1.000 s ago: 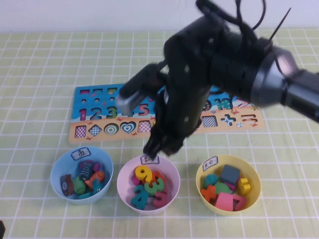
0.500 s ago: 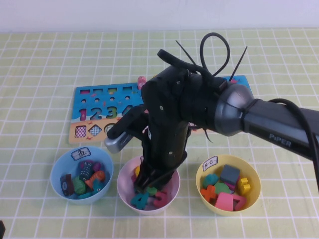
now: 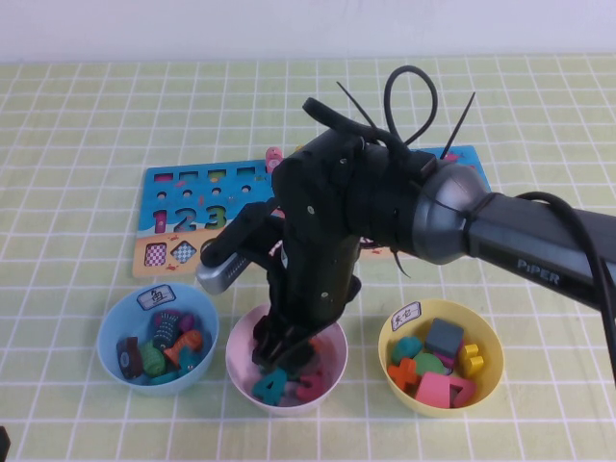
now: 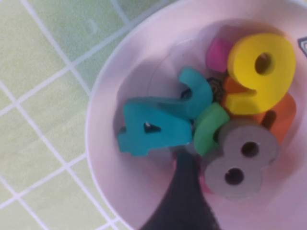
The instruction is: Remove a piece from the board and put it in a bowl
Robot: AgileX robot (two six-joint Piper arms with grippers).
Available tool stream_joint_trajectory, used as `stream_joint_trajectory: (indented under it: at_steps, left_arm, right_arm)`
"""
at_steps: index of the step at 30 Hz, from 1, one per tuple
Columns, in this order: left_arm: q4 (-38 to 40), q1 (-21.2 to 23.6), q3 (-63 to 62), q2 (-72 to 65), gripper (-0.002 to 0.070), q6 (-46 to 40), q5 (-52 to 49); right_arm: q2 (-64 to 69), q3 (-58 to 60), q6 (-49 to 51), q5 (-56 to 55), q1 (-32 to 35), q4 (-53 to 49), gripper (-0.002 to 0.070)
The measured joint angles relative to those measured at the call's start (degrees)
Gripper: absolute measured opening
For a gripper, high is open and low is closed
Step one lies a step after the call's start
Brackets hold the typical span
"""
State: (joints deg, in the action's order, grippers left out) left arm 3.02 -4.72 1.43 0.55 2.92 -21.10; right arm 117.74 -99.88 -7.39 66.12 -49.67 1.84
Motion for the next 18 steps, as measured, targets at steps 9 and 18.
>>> stream_joint_trajectory:
  at_steps: [9,18]
  left_arm:
    - [0.00,0.00,0.00,0.00,-0.0005,0.00,0.00]
    - [0.00,0.00,0.00,0.00,-0.0005,0.00,0.00]
  right_arm:
    - [-1.18,-1.63,2.74,2.68,0.00,-0.72,0.0096]
    - [-13.59,3.69,2.85,-14.39,0.00,1.95,-0.0011]
